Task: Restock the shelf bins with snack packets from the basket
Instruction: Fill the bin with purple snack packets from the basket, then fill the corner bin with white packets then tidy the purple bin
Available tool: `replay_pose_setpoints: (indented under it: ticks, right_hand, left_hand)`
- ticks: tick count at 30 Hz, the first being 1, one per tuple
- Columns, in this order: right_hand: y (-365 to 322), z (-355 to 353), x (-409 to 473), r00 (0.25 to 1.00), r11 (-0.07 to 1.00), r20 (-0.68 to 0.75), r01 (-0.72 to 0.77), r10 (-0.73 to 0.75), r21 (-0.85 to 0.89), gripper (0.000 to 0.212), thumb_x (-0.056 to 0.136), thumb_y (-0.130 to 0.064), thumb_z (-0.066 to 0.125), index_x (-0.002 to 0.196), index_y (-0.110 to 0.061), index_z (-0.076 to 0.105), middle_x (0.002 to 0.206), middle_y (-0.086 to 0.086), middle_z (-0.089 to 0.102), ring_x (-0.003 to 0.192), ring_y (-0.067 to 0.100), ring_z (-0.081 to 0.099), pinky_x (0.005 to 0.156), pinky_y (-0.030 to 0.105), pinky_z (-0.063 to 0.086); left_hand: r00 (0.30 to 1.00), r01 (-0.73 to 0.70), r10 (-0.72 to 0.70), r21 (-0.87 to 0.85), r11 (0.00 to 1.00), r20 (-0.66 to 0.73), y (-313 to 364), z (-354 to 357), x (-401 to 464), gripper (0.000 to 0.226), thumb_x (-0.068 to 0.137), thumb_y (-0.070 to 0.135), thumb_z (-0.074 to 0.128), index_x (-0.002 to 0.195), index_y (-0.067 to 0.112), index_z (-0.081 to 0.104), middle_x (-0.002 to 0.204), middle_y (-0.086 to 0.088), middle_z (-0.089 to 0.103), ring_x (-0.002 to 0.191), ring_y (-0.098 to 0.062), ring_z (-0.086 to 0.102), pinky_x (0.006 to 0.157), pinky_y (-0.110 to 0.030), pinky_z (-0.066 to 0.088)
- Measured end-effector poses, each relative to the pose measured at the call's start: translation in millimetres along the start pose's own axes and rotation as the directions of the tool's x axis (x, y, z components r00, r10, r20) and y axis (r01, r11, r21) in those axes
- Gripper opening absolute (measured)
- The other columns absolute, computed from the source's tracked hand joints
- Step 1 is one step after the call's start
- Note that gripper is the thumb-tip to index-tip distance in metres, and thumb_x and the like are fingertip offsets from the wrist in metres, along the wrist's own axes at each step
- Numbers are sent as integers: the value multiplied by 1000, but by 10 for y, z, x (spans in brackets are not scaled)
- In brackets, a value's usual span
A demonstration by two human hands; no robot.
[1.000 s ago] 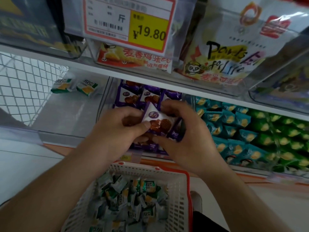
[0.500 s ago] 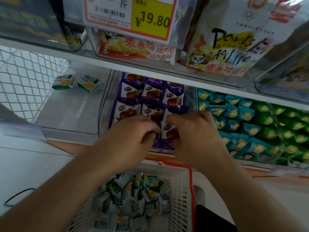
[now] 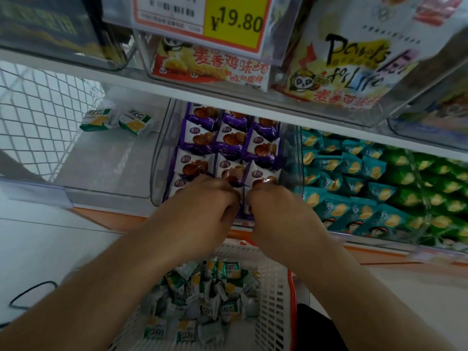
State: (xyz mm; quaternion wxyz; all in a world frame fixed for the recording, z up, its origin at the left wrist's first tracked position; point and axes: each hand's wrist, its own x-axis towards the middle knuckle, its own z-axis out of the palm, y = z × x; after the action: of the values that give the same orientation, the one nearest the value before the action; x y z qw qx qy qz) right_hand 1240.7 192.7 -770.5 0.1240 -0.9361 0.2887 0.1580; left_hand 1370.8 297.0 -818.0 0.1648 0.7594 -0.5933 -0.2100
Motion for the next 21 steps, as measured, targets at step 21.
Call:
replay_pose_setpoints:
  ticks: [21]
  right_hand:
    - [437,1456,-211,851,974,491,-227,185,26,10,100,-20,52,94,-20,60,97,2,60,102,26,66,82,34,57]
  left_hand:
    - [871,370,-351,12,929,344,-573,601,-952,30,98,20,63,126,30,68,141,1,59,120,-16,58,99,-28,51]
